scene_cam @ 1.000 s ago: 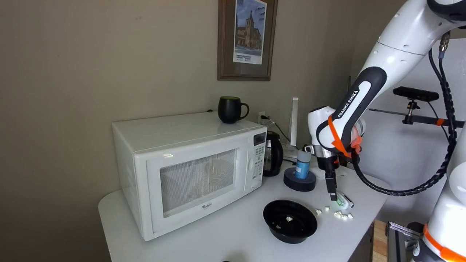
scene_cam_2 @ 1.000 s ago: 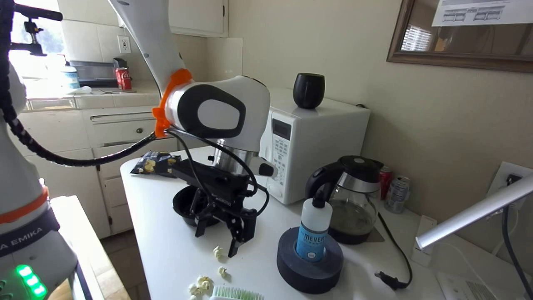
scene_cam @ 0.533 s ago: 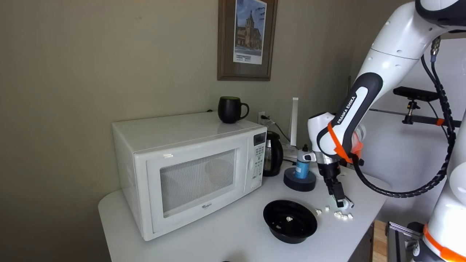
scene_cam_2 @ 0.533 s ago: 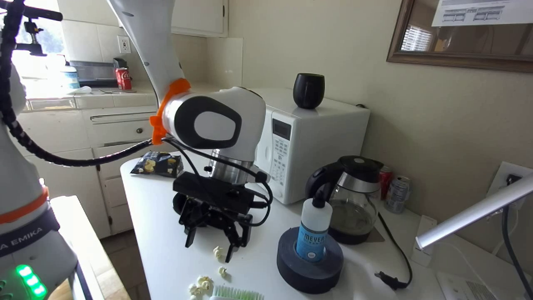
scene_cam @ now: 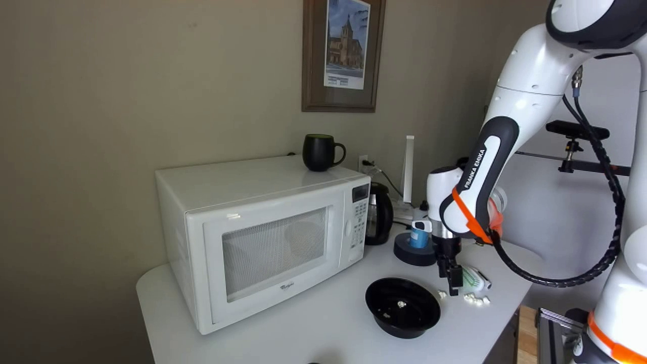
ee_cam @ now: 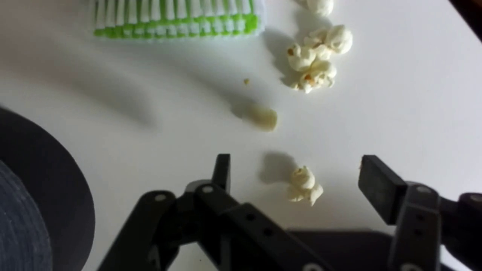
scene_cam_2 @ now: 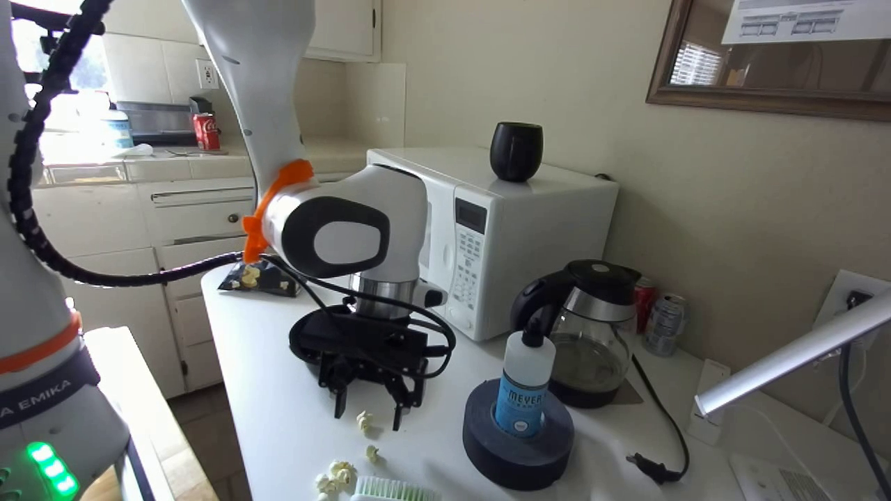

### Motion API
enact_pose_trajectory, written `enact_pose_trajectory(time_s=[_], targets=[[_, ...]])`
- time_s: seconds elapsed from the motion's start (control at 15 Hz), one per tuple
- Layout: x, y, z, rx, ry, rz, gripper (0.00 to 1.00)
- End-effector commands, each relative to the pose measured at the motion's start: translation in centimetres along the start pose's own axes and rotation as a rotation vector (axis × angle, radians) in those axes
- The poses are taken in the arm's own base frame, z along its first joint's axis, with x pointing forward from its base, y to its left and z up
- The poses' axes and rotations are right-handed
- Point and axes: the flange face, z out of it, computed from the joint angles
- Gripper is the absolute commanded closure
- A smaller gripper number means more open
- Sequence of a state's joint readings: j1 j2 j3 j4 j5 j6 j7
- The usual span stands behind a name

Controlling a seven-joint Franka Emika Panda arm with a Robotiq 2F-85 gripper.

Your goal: Put the white objects inside the black bowl

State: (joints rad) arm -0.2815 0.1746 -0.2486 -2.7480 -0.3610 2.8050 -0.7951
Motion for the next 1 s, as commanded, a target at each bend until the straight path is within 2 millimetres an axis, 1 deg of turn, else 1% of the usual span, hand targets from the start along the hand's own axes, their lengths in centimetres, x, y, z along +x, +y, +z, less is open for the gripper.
enact_pose_trajectory(time_s=[0.0,0.07,0.13,0.27,0.33,0.4,0.47,0.6,0.67,0.87,0.93], targets=[[1.1,-0.9,1.7,0.011,0.004,0.017,0.17],[1.2,-1.1,1.9,0.016,-0.001,0.018,0.21],[1.2,-1.2,2.2,0.021,-0.002,0.021,0.21],[1.4,-1.3,2.6,0.025,0.004,0.018,0.36],[1.5,-1.3,2.7,0.025,0.015,0.021,0.41],[1.6,-1.3,2.7,0.026,0.027,0.029,0.49],[1.7,-1.2,2.6,0.022,0.035,0.037,0.54],[1.9,-1.0,2.4,0.015,0.052,0.052,0.60],[1.9,-1.0,2.5,0.016,0.054,0.057,0.59],[2.0,-1.0,2.4,0.017,0.056,0.060,0.64],[2.0,-1.0,2.3,0.017,0.058,0.061,0.72]])
